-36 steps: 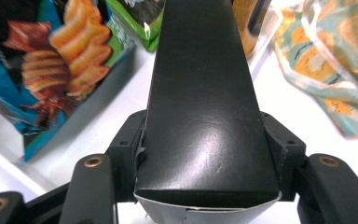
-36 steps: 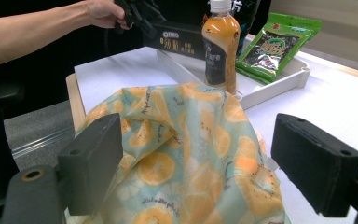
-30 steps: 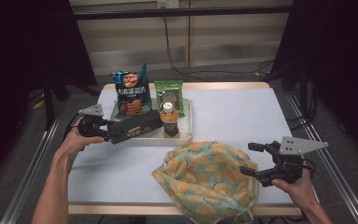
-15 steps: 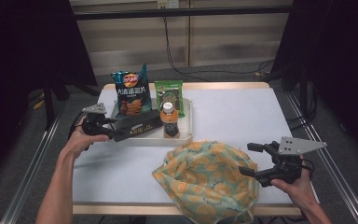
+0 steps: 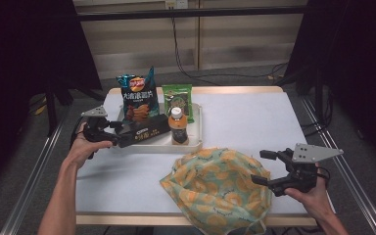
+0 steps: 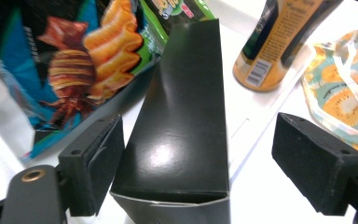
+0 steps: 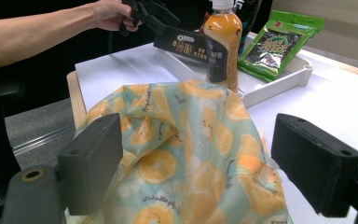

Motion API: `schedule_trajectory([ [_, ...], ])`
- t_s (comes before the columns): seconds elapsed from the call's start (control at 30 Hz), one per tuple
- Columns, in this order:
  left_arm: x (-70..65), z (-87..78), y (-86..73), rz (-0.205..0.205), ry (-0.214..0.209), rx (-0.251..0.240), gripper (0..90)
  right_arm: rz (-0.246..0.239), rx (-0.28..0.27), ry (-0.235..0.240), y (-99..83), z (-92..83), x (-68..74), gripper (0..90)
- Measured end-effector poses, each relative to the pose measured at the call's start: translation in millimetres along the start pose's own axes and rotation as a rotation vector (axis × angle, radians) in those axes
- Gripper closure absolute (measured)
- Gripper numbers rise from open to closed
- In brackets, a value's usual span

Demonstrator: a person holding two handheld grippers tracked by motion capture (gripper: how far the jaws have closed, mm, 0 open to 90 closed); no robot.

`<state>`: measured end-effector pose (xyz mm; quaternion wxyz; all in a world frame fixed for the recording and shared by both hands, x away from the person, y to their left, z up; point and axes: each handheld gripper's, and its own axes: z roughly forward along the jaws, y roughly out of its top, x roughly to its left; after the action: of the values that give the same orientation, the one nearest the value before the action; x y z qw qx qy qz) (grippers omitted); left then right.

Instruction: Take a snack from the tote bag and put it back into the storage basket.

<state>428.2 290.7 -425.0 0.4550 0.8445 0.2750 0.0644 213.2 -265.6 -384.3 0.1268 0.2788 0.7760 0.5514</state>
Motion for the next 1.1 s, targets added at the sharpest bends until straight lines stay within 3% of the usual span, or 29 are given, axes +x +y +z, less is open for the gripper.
schedule_trajectory([
  [0.1,-4.4,-3.4,1.1,-0.004,0.035,-0.011,17.2,0.0,-0.002,0.002,0.1,0.3,0.0,16.3],
  [0.27,-7.0,-18.5,1.4,-0.028,0.094,-0.085,18.4,-0.005,0.002,0.002,-0.2,1.6,0.6,16.3],
  [0.37,-10.8,-24.2,-0.8,-0.04,0.087,-0.1,20.5,-0.003,0.001,0.001,0.2,1.4,0.2,16.3],
  [0.47,-11.6,-26.9,-3.8,-0.042,0.097,-0.097,31.7,-0.006,0.001,0.002,0.7,1.4,0.7,16.3],
  [0.53,-12.2,-27.6,-5.4,-0.063,0.074,-0.114,44.2,-0.008,0.001,0.002,1.1,0.9,1.1,16.3],
  [0.63,-12.7,-23.3,-6.4,-0.056,0.046,-0.082,57.6,-0.005,0.0,0.0,1.3,0.9,0.7,16.3],
  [0.83,-11.1,-14.0,-2.6,-0.085,0.02,-0.092,77.7,-0.003,0.005,0.0,0.0,2.4,-0.1,16.3],
  [0.93,-15.4,-1.8,1.0,-0.099,0.006,-0.07,84.4,-0.003,0.003,0.003,0.3,2.2,0.2,16.3],
  [1.1,-14.5,21.1,7.8,-0.141,0.015,-0.051,90.0,-0.002,0.005,0.004,-0.3,2.3,-0.1,16.4],
])
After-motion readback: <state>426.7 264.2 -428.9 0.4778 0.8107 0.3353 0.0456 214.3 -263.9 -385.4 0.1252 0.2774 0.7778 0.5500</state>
